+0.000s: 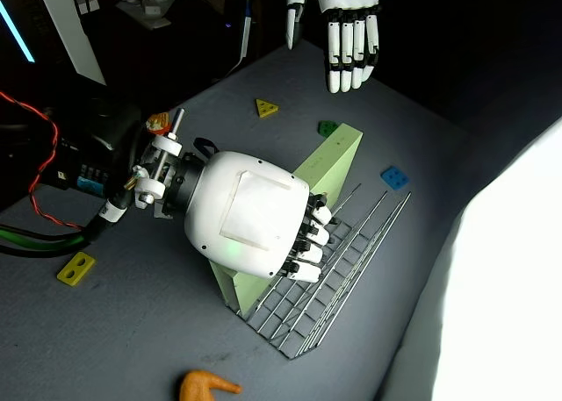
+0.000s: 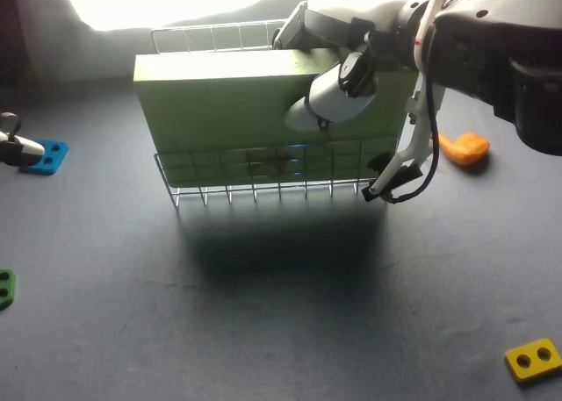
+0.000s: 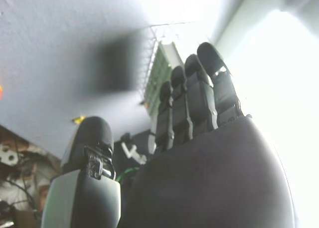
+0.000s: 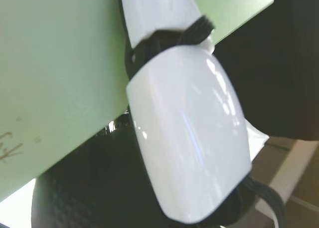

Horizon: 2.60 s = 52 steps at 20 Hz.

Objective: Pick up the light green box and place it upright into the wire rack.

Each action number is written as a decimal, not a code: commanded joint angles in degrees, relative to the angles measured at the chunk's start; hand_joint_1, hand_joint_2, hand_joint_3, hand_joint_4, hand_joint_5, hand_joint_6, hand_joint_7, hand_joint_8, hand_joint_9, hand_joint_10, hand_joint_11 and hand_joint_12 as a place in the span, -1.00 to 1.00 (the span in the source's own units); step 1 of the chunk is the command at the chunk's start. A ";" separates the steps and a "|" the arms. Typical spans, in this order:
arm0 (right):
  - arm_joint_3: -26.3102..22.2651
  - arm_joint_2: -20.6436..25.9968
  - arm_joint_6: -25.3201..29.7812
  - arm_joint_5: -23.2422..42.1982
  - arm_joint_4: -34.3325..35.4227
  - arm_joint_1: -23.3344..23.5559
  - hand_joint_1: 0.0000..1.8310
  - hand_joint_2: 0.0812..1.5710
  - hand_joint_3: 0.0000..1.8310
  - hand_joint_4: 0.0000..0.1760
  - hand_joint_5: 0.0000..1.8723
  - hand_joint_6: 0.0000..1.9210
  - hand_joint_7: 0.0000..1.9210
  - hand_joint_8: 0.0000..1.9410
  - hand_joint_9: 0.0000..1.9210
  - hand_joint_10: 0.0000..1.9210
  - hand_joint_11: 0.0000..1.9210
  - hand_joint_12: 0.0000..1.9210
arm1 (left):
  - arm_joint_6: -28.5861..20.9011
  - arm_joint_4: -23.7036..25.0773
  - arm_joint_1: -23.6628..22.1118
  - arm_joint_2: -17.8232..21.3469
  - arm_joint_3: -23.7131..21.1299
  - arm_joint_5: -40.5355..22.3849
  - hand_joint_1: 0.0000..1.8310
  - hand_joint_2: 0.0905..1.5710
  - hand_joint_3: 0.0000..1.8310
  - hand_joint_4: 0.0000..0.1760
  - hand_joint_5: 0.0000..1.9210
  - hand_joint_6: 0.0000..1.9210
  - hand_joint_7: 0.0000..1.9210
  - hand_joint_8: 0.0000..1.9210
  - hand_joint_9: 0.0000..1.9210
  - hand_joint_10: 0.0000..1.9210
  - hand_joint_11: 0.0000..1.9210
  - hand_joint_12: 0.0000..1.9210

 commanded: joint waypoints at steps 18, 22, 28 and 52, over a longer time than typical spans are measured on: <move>2.02 -1.39 6.56 1.56 -8.41 -1.79 0.17 0.24 -1.00 -1.00 -0.55 -0.93 -0.45 -0.99 -0.59 -0.53 -0.96 0.55 | 0.14 0.55 -0.62 -0.05 0.22 4.74 -0.61 0.69 -1.00 -1.00 -0.81 -0.99 -0.76 -1.00 -0.76 -1.00 -1.00 -0.19; 2.02 -1.25 6.58 1.35 -8.39 -1.59 0.18 0.24 -1.00 -1.00 -0.56 -0.96 -0.45 -1.00 -0.58 -0.54 -0.99 0.56 | 0.14 0.55 -0.62 -0.05 0.22 4.74 -0.62 0.69 -1.00 -1.00 -0.82 -1.00 -0.76 -1.00 -0.76 -1.00 -1.00 -0.20; 1.09 0.65 7.24 0.34 -8.30 0.67 0.18 0.25 -1.00 -1.00 -0.55 -0.97 -0.45 -1.00 -0.59 -0.53 -1.00 0.58 | 0.15 0.55 -0.63 -0.05 0.24 4.74 -0.61 0.68 -1.00 -1.00 -0.81 -1.00 -0.76 -1.00 -0.76 -1.00 -1.00 -0.19; -20.99 26.02 3.66 -0.60 -35.79 5.56 -0.92 0.64 -1.00 0.43 0.32 0.92 0.39 0.81 0.33 1.00 0.35 1.00 | 0.33 0.55 -0.30 0.04 1.14 4.74 -0.59 0.68 -0.99 -1.00 -0.10 0.35 0.03 0.55 -0.05 0.88 -0.32 0.99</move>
